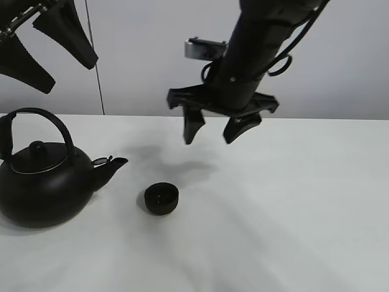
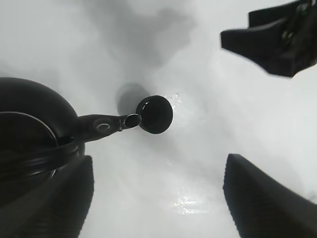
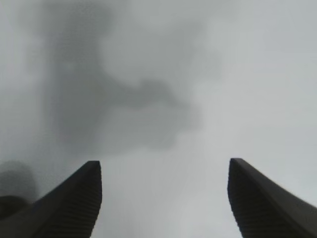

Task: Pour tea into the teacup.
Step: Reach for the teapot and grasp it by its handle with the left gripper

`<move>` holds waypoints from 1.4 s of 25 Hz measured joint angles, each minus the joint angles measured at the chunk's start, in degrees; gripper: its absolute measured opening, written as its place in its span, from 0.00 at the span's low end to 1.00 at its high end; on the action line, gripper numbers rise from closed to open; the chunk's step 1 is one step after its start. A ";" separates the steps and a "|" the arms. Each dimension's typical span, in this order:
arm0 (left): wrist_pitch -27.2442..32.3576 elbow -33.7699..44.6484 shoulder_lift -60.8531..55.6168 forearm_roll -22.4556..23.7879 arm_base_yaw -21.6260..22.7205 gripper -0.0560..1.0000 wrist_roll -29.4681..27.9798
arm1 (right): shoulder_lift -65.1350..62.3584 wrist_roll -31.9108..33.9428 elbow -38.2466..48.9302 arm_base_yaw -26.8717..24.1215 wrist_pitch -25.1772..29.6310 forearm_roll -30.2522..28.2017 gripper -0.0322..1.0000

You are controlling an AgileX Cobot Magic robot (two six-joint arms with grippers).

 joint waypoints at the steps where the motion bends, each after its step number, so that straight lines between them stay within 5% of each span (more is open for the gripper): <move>1: 0.00 0.00 0.00 0.00 0.00 0.56 0.00 | -0.80 0.00 0.00 -1.99 0.00 -1.76 0.51; 9: 0.00 0.00 0.00 0.00 0.00 0.56 0.00 | -7.55 0.04 0.06 -17.74 3.58 -13.84 0.51; 17: 0.00 0.00 0.00 0.00 0.00 0.56 0.00 | -17.27 0.04 0.23 -32.53 13.72 -18.58 0.51; 25: 0.00 0.00 0.00 0.00 0.00 0.56 0.00 | -36.41 0.04 0.28 -39.82 17.85 -17.05 0.51; 35: -0.06 0.00 0.00 0.00 0.00 0.56 0.00 | -67.49 -5.48 0.28 -39.82 23.02 -2.96 0.51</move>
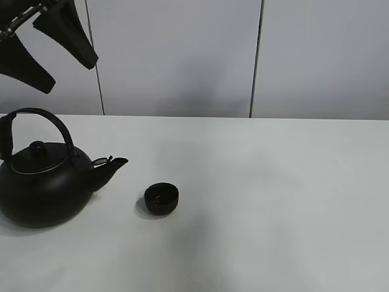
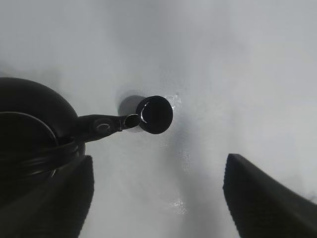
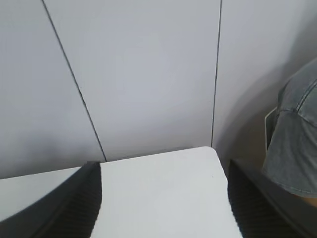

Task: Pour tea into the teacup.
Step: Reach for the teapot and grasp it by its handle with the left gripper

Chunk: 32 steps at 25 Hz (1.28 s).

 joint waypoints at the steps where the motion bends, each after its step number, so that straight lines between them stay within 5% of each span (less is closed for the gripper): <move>1: 0.00 0.00 0.00 0.00 0.00 0.56 0.00 | -2.82 -0.82 0.07 0.00 0.97 0.25 0.51; 7: 0.00 0.00 0.00 0.00 0.00 0.56 0.00 | -17.91 -3.09 9.37 0.00 6.44 0.60 0.51; 19: 0.00 0.00 0.00 0.00 0.00 0.56 0.00 | -43.41 -1.85 44.13 7.88 3.19 0.80 0.51; 32: 0.00 0.00 0.00 0.00 0.00 0.56 0.00 | -49.47 1.83 58.13 17.33 0.44 -2.88 0.51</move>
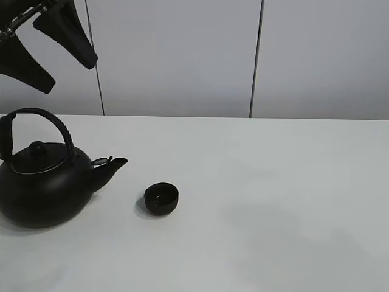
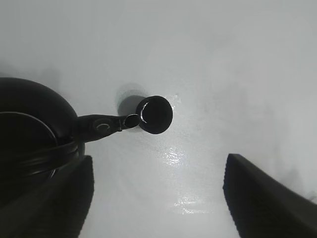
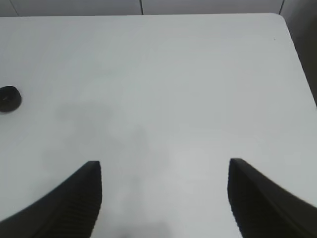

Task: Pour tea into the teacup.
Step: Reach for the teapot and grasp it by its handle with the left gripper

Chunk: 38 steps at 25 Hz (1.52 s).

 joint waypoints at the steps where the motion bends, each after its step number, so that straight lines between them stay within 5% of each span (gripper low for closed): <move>1: 0.00 0.00 0.00 0.00 0.00 0.56 0.00 | 0.00 0.33 0.72 0.15 0.14 -0.31 0.51; 26: -0.40 0.00 0.00 0.00 0.00 0.56 0.03 | 0.00 4.47 1.51 0.20 0.48 -3.43 0.51; 38: -17.49 0.00 0.00 0.24 1.16 0.56 0.99 | 0.00 4.49 1.51 0.20 0.41 -3.43 0.51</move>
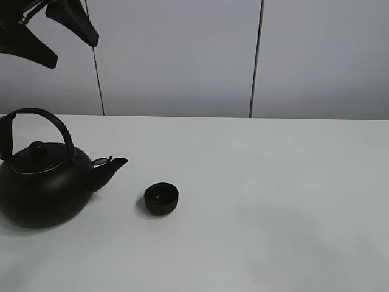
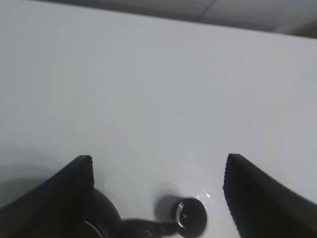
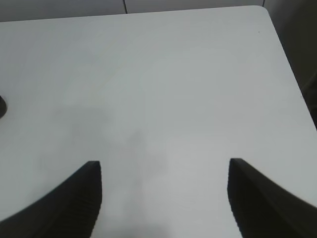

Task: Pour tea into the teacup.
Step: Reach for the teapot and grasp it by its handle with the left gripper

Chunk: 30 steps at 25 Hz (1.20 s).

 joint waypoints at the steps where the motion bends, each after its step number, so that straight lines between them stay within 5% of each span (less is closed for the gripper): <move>1: -2.31 0.00 0.00 1.19 0.56 0.56 0.22 | 0.00 0.00 0.00 0.00 0.00 -0.05 0.51; 6: -10.80 0.00 -2.59 17.81 0.64 0.56 -5.58 | 0.00 0.00 0.00 0.00 0.00 -0.05 0.51; 11: -13.19 0.14 -10.37 41.50 -3.23 0.56 -24.77 | 0.00 0.00 0.00 0.00 0.00 -0.05 0.51; 15: -15.31 4.07 -17.97 55.93 -8.25 0.56 -38.41 | 0.00 0.00 0.00 0.00 0.00 -0.05 0.51; 22: -25.65 22.54 -31.89 66.44 -12.47 0.56 -46.43 | 0.00 0.00 0.00 0.00 0.00 -0.05 0.51; 30: -29.31 40.20 -34.65 68.30 -12.18 0.56 -46.62 | 0.00 0.06 0.00 0.00 0.05 -0.05 0.51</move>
